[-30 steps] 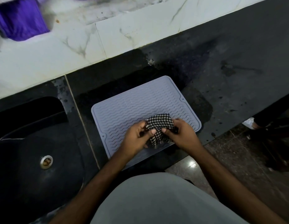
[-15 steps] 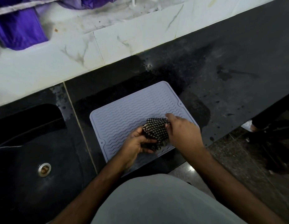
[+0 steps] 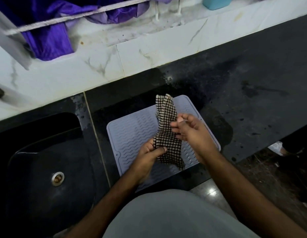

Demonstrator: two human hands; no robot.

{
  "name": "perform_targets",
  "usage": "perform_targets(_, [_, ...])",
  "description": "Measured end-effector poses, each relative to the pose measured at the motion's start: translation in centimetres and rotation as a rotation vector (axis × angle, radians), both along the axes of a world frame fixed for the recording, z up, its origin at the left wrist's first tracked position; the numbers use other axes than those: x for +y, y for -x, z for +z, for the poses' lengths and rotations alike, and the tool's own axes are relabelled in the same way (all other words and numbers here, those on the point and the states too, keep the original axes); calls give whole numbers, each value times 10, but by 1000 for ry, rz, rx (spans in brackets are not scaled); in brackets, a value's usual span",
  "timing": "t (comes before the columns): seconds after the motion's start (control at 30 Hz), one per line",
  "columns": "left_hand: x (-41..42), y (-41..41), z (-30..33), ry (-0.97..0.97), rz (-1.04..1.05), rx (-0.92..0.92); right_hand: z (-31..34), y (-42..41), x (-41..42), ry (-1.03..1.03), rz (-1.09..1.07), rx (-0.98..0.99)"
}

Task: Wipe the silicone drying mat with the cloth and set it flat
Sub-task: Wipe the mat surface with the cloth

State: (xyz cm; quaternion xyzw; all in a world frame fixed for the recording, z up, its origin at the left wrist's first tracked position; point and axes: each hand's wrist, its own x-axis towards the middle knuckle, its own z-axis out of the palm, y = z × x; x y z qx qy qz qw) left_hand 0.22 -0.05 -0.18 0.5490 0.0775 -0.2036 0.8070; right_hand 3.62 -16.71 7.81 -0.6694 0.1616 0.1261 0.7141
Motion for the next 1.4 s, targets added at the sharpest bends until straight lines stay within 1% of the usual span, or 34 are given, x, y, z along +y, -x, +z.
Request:
perform_targets(0.07, [1,-1,3,12,14,13,-21,10,-2,318,166,-106])
perform_targets(0.1, [1,0,5,9,3,0,-30,16,-2,440,252,-187])
perform_targets(0.13, [1,1,7,11,-9,-18,-38,21,-3,514,309,-261])
perform_targets(0.17, [1,2,9,19,-18,-32,-43,24,-5,531,339,-312])
perform_targets(0.2, [1,2,13,29,-23,-47,-44,26,-8,496,358,-325])
perform_targets(0.3, [2,-2,23,-4,-42,-124,-37,27,-22,267,473,-241])
perform_targets(0.37, [3,-5,29,-49,-72,-167,-36,28,-28,263,552,-252])
perform_targets(0.43, [4,-7,30,-53,-92,-186,-38,27,-30,319,563,-296])
perform_targets(0.53, [6,-7,27,3,-65,-167,-40,28,-29,388,503,-404])
perform_targets(0.57, [7,-6,26,19,-59,-153,-41,29,-30,384,477,-434])
perform_targets(0.6, [7,-6,26,25,-58,-142,-43,29,-30,353,454,-444])
perform_targets(0.67, [6,-3,27,-1,-68,-143,-46,32,-29,227,386,-380])
perform_targets(0.73, [2,-4,29,-81,-69,-192,-48,35,-25,45,244,-282])
perform_targets(0.83, [3,-13,24,-362,0,-365,-56,45,-21,-145,12,-163])
perform_targets(0.87, [5,-17,22,-413,4,-381,-58,48,-20,-193,-41,-128])
perform_targets(0.9, [7,-19,21,-402,-18,-348,-59,51,-20,-238,-80,-93])
perform_targets(0.97, [5,-16,24,-298,-133,-178,-56,55,-19,-300,-98,-36])
perform_targets(1.03, [-2,-10,22,-227,-253,-37,-53,56,-20,-284,-93,-17])
perform_targets(1.1, [-12,-5,17,-204,-304,-8,-52,56,-19,-292,-141,-3])
perform_targets(1.2, [-28,-8,9,-224,-253,14,-56,63,-12,-502,-284,66])
perform_targets(1.27, [-36,-9,3,-293,-261,-37,-66,70,-7,-569,-331,105])
perform_targets(1.3, [-38,-8,-1,-336,-308,-79,-71,73,-6,-562,-340,125])
perform_targets(1.33, [-39,-6,-6,-434,-396,-154,-74,75,-7,-537,-349,143])
perform_targets(1.4, [-36,-2,-16,-717,-657,-369,-79,75,-14,-449,-385,162])
